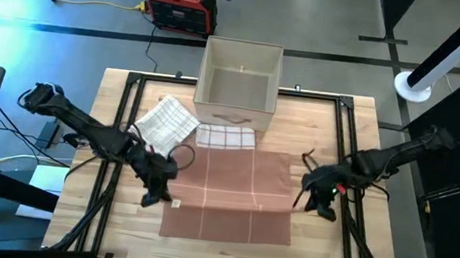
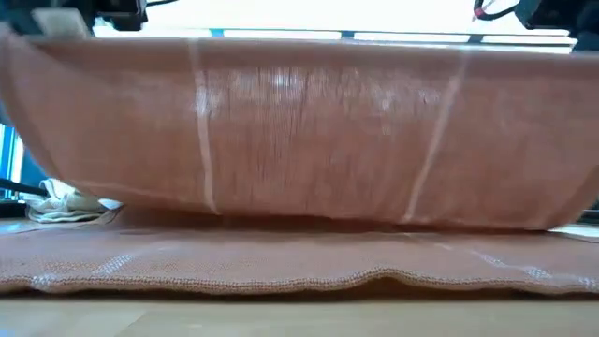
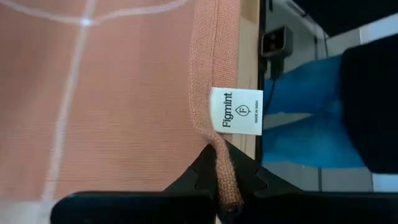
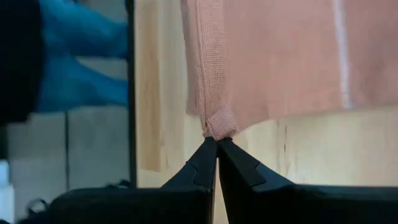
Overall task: Fold towel
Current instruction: Fold the brown towel
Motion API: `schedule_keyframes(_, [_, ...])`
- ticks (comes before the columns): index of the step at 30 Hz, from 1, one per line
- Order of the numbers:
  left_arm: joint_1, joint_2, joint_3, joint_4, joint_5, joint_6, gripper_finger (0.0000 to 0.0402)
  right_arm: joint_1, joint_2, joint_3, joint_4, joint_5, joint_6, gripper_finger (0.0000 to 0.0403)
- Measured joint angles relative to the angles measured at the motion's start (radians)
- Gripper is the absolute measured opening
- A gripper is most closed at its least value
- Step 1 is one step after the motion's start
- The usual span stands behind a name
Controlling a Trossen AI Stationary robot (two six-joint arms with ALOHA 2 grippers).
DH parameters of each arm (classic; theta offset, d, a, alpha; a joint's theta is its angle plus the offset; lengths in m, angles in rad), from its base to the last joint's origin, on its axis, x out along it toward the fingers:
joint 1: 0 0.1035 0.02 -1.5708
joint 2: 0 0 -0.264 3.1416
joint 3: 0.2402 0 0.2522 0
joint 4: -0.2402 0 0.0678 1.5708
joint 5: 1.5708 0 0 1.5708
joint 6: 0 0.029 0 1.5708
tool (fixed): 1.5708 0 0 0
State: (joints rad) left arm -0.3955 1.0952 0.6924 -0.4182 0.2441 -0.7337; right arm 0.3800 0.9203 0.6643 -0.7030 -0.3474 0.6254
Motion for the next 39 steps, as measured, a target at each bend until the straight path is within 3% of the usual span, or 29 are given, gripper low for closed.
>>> schedule_keyframes(8, [-0.034,0.191,-0.027,0.075,-0.077,-0.031,0.0,0.045,0.245,0.0,0.089,0.012,-0.045,0.0])
schedule_keyframes(11, [-0.042,0.251,-0.026,0.081,-0.087,-0.096,0.0006,0.045,0.309,0.0,0.1,-0.051,-0.041,0.001])
schedule_keyframes(14, [-0.055,0.288,-0.027,0.092,-0.073,-0.153,0.0031,0.046,0.346,0.0,0.074,-0.129,-0.019,0.0043])
schedule_keyframes(20, [-0.071,0.299,-0.027,0.096,-0.039,-0.258,0.0116,0.036,0.333,0.023,-0.038,-0.19,-0.006,0.0147])
schedule_keyframes(25, [-0.068,0.247,-0.026,0.088,0.064,-0.325,0.0173,-0.003,0.283,0.125,-0.236,-0.169,-0.028,0.0203])
schedule_keyframes(29, [-0.055,0.162,-0.017,-0.009,0.133,-0.399,0.0182,-0.03,0.221,0.238,-0.371,-0.052,-0.022,0.0215])
schedule_keyframes(33, [-0.042,0.063,0.017,-0.12,0.109,-0.417,0.0176,-0.038,0.162,0.341,-0.39,0.141,-0.016,0.0214])
schedule_keyframes(36, [-0.036,-0.007,0.034,-0.147,-0.008,-0.416,0.017,-0.038,0.135,0.4,-0.363,0.347,-0.032,0.0213])
schedule_keyframes(39, [-0.036,-0.074,0.057,-0.131,-0.209,-0.398,0.0168,-0.047,0.124,0.445,-0.299,0.572,-0.06,0.0213])
